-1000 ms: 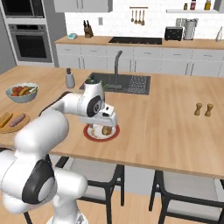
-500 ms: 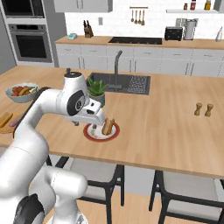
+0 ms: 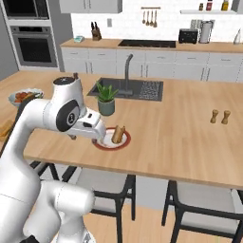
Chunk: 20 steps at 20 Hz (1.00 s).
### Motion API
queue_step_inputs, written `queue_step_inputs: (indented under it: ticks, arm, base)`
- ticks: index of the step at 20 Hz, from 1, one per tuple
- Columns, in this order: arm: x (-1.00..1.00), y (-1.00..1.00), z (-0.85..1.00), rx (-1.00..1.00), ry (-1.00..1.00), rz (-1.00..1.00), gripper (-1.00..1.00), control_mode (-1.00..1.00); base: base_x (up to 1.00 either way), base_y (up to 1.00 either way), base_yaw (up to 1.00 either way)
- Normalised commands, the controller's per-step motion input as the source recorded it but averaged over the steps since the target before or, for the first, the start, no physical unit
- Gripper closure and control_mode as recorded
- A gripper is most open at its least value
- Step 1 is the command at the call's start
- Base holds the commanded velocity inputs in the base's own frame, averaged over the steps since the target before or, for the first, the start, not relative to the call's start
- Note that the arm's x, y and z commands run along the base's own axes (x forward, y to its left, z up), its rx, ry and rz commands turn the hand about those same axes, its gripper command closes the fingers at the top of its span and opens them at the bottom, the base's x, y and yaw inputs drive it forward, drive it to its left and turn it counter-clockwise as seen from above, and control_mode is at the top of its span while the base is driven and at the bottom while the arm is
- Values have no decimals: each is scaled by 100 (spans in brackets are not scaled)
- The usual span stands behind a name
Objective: Place one bun and one sausage from the bowl on each plate.
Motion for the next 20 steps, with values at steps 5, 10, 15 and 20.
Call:
queue_step_inputs:
  ticks: [5,10,15,20]
  arm:
    - [0,0,0,0,0,0,-100,100]
    - [0,0,0,0,0,0,-100,100]
    - [0,0,0,0,0,0,-100,100]
    - [0,0,0,0,0,0,-100,100]
  base:
    - [-78,66,2]
    - [-3,100,2]
    - [18,100,0]
    - [34,100,0]
